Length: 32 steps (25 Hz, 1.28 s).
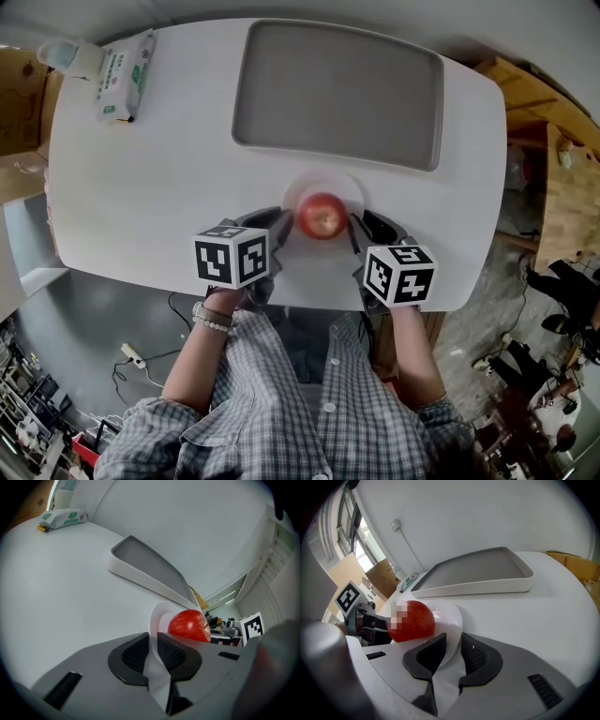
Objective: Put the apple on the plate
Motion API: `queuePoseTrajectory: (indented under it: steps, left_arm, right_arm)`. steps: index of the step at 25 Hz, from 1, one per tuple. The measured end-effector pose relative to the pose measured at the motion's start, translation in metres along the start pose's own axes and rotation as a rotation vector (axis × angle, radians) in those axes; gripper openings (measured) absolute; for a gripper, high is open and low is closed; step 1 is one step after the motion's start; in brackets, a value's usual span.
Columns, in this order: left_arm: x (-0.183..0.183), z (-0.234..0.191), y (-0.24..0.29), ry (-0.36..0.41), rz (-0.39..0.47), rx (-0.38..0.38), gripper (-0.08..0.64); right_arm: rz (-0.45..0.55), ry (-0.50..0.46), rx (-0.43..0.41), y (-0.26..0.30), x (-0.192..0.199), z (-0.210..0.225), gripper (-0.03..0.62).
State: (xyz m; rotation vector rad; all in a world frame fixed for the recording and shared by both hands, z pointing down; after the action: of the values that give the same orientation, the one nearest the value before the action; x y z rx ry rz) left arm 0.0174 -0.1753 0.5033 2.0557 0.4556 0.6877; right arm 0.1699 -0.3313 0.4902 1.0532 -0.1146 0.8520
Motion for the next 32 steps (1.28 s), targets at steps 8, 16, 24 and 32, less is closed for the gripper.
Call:
queuePoseTrajectory:
  steps: [8, 16, 24, 32]
  left_arm:
    - [-0.004, -0.002, 0.003, -0.079, -0.044, 0.012, 0.051]
    - [-0.005, -0.003, 0.001, -0.128, -0.067, 0.004, 0.044]
    - [-0.01, -0.004, -0.006, -0.146, -0.078, -0.006, 0.044]
    - [-0.025, 0.0, -0.017, -0.168, -0.071, -0.005, 0.043]
  right_arm:
    - [0.053, 0.209, -0.021, -0.001, -0.002, 0.008, 0.072]
    - [0.076, 0.279, -0.032, -0.004, -0.006, 0.008, 0.058]
    - [0.085, 0.293, -0.038, -0.008, -0.015, 0.001, 0.054]
    - [0.106, 0.324, -0.056, -0.012, -0.03, -0.003, 0.052]
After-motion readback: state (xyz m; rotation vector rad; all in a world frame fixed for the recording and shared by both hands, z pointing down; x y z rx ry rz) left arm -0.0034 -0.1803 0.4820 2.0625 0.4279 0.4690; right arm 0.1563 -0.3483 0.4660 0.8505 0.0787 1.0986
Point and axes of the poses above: the fingertips, and each gripper's own axes: y forward along the fingers, z to its right, x out of its underside, the point moved 8 cm from there along -y, backward along the fingers, and after that the axes turned 14 degrees about -x, right-handed, at the moved point
